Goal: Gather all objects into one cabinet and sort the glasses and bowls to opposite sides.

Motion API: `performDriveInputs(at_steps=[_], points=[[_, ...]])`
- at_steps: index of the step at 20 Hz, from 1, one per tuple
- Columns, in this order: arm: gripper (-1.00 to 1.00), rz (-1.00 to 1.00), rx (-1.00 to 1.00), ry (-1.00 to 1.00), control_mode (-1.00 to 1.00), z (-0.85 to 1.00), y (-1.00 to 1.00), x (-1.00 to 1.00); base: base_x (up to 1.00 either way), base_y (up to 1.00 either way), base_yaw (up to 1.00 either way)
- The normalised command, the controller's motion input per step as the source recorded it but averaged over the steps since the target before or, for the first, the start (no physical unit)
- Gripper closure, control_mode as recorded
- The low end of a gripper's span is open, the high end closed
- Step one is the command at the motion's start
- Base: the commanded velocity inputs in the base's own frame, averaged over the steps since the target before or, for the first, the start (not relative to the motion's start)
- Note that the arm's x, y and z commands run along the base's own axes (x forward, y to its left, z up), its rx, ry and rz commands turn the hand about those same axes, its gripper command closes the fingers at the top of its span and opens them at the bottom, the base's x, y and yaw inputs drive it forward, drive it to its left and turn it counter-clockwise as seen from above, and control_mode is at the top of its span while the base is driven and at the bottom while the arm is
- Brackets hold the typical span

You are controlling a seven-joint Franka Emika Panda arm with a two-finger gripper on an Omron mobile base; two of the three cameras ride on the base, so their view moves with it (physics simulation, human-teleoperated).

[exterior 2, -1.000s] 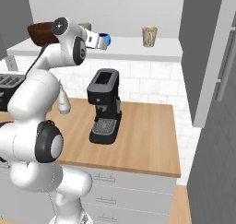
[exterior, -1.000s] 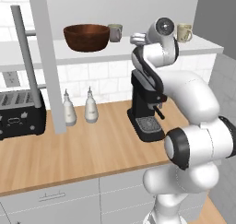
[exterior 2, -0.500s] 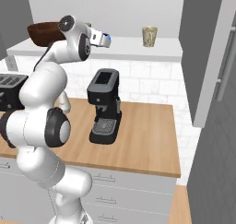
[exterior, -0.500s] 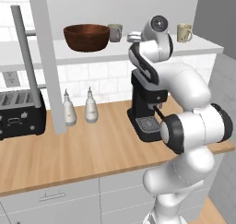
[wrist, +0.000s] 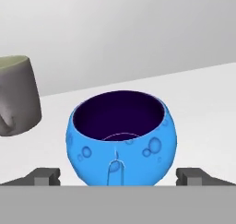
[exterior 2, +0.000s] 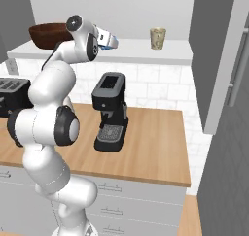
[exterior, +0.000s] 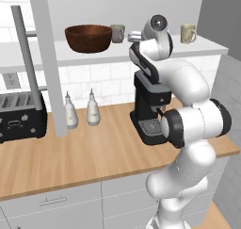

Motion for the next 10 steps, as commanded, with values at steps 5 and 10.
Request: performDriveInputs(at_steps=[5, 10], points=[[-1.00, 0.00, 0.00, 0.00, -1.00, -0.08, 0.03, 0.15, 0.00, 0.00, 0.00], [-1.00, 0.00, 0.00, 0.00, -1.00, -0.01, 0.00, 0.00, 0.00, 0.00, 0.00]])
